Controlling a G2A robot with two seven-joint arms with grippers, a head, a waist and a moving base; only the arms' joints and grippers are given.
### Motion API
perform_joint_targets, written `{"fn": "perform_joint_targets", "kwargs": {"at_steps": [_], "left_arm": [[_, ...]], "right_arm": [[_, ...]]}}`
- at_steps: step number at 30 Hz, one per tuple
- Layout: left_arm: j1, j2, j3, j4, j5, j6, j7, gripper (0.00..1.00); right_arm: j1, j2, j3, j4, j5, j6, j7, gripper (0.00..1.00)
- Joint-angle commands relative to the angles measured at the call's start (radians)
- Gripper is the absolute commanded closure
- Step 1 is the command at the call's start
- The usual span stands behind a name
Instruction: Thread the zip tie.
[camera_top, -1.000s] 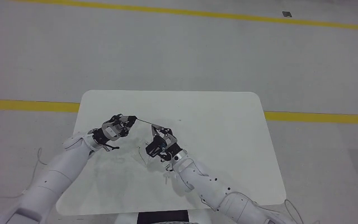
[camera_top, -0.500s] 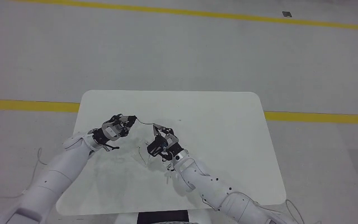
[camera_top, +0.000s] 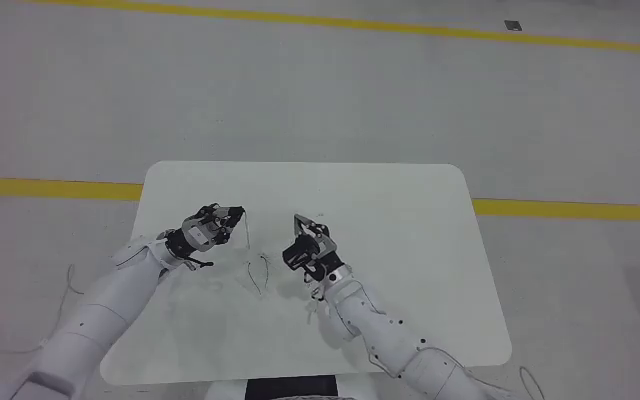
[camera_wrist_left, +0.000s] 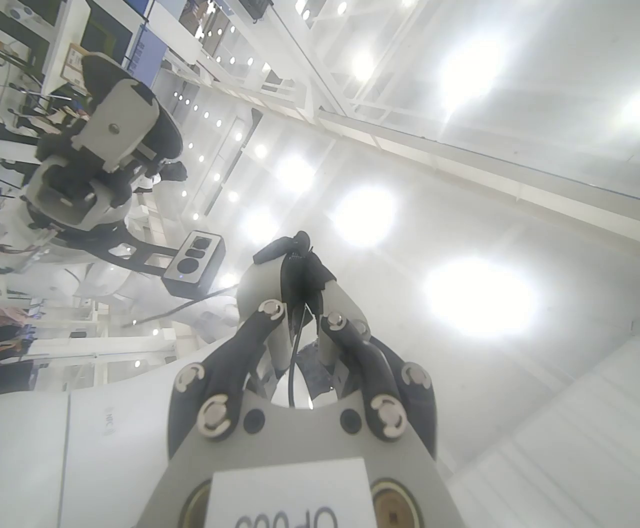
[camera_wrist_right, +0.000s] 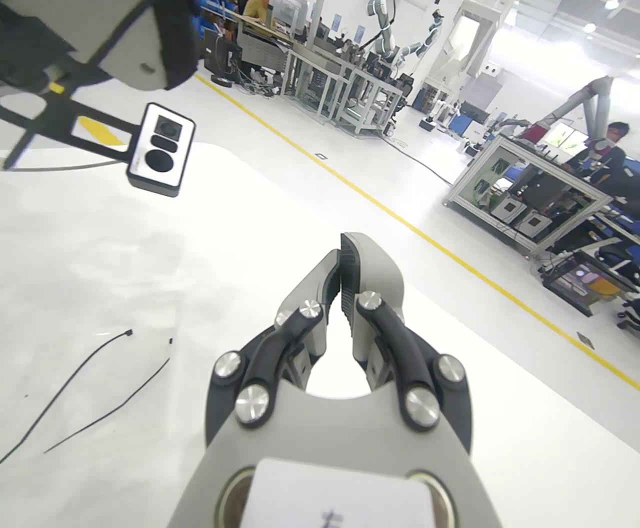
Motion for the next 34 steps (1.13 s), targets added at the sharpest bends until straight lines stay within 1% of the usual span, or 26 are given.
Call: {"fn": "perform_joint_targets", "kwargs": {"at_steps": [1,10,11,12,13,15,17,19,21,23,26,29,32,34], "left_arm": [[0.0,0.0,0.0,0.0,0.0,0.0,0.0,1.0],[0.0,0.0,0.0,0.0,0.0,0.0,0.0,1.0],[0.0,0.0,0.0,0.0,0.0,0.0,0.0,1.0],[0.001,0.0,0.0,-0.006,0.004,-0.002,0.014,1.0],[0.003,0.001,0.0,-0.019,0.013,-0.005,0.026,1.0],[0.004,0.006,-0.006,-0.039,0.043,-0.009,0.03,1.0],[0.005,0.012,-0.013,-0.059,0.076,-0.009,0.025,1.0],[0.002,0.016,-0.017,-0.083,0.1,-0.007,0.011,1.0],[0.0,0.018,-0.02,-0.1,0.111,-0.004,0.0,1.0],[-0.003,0.021,-0.02,-0.127,0.13,-0.008,0.0,1.0],[-0.007,0.028,-0.018,-0.167,0.157,-0.017,0.0,1.0],[-0.01,0.035,-0.016,-0.194,0.168,-0.017,0.0,1.0],[-0.011,0.045,-0.012,-0.227,0.179,-0.022,0.0,1.0],[-0.01,0.051,-0.012,-0.241,0.186,-0.024,0.0,1.0]], "right_arm": [[-0.008,0.0,0.009,-0.01,0.0,0.0,-0.006,0.0],[-0.008,0.0,0.009,-0.01,0.0,0.0,-0.006,0.0],[-0.009,0.0,0.011,-0.01,0.004,-0.002,-0.004,0.0],[-0.013,0.0,0.022,-0.013,0.027,-0.009,-0.001,0.0],[-0.016,0.0,0.035,-0.016,0.057,-0.021,-0.003,0.0],[-0.025,0.001,0.067,-0.018,0.116,-0.045,-0.015,0.0],[-0.036,0.005,0.105,-0.013,0.165,-0.086,-0.029,0.0],[-0.052,0.009,0.15,-0.014,0.24,-0.133,-0.042,0.0],[-0.065,0.015,0.186,-0.016,0.277,-0.169,-0.051,0.0],[-0.084,0.021,0.231,-0.022,0.33,-0.209,-0.061,0.0],[-0.111,0.03,0.293,-0.03,0.39,-0.256,-0.068,0.0],[-0.137,0.035,0.343,-0.042,0.45,-0.296,-0.077,0.0],[-0.157,0.038,0.383,-0.05,0.511,-0.336,-0.087,0.0],[-0.165,0.038,0.4,-0.052,0.539,-0.356,-0.086,0.0]]}}
